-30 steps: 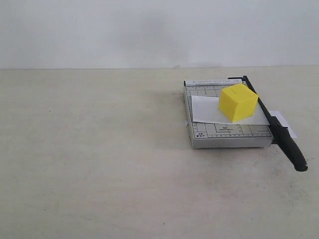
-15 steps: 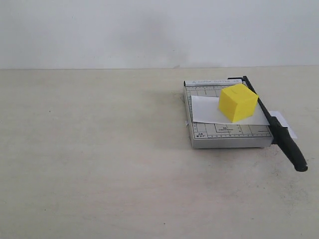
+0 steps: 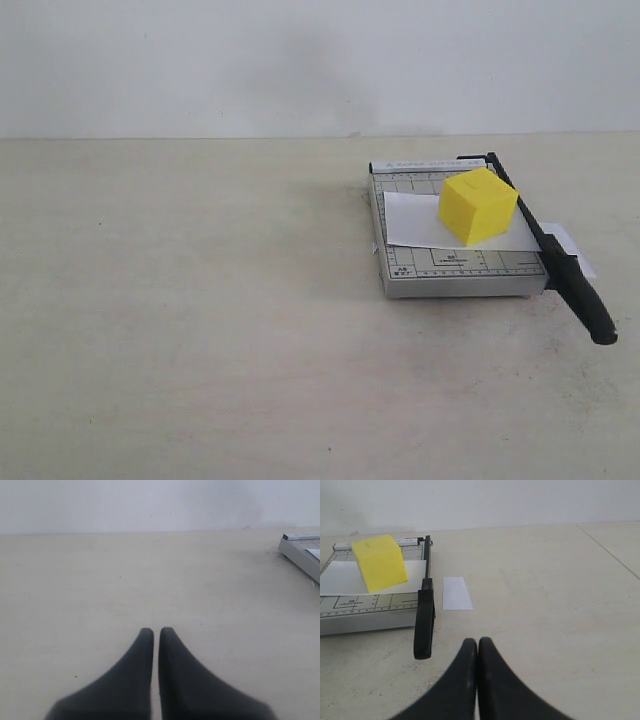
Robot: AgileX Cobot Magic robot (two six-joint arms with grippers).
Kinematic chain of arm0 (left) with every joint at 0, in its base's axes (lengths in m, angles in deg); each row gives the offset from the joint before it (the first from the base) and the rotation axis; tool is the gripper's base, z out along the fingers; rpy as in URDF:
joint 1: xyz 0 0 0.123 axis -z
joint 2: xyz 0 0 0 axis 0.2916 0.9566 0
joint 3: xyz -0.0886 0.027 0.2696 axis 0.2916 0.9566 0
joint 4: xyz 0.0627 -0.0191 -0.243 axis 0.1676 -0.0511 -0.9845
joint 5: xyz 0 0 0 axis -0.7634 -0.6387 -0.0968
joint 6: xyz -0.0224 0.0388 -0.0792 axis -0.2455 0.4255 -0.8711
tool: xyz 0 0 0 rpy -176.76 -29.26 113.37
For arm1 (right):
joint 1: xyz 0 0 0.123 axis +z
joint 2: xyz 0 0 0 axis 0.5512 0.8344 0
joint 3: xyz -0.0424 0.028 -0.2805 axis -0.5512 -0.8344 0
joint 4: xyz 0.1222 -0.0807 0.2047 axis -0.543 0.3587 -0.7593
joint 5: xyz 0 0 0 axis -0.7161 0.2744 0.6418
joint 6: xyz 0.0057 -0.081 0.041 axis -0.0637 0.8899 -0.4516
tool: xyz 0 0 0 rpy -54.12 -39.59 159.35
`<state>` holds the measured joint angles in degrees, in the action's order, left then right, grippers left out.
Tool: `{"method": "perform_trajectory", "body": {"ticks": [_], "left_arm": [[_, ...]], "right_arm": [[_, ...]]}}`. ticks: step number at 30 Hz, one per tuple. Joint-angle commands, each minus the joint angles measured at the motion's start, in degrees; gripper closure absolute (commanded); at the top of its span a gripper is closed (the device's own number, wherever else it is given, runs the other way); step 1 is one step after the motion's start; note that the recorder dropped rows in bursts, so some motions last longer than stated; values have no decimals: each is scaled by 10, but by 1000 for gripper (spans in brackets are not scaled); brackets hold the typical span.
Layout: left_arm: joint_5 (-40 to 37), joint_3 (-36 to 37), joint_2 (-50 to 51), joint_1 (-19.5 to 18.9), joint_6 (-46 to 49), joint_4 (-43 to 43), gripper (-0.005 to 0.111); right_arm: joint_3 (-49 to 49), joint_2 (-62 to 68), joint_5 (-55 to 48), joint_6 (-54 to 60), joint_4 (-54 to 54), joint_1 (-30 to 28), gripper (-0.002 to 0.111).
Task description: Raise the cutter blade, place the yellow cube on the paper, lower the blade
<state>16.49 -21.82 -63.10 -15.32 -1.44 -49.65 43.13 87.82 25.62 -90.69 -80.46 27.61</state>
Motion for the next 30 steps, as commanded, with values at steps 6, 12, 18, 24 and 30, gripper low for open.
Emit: {"method": "perform_trajectory", "body": {"ticks": [6, 12, 18, 24, 30], "left_arm": [[2, 2, -1, 3, 3, -7, 102], [2, 2, -1, 3, 3, -7, 102], [2, 2, -1, 3, 3, -7, 102], [2, 2, -1, 3, 3, -7, 102], [2, 2, -1, 3, 3, -7, 102]], "right_arm": [[0, -3, 13, -1, 6, -3, 109], [0, -3, 13, -1, 6, -3, 109], [0, -3, 13, -1, 6, -3, 109], [0, -3, 13, -1, 6, -3, 109], [0, -3, 13, -1, 6, -3, 109]]}}
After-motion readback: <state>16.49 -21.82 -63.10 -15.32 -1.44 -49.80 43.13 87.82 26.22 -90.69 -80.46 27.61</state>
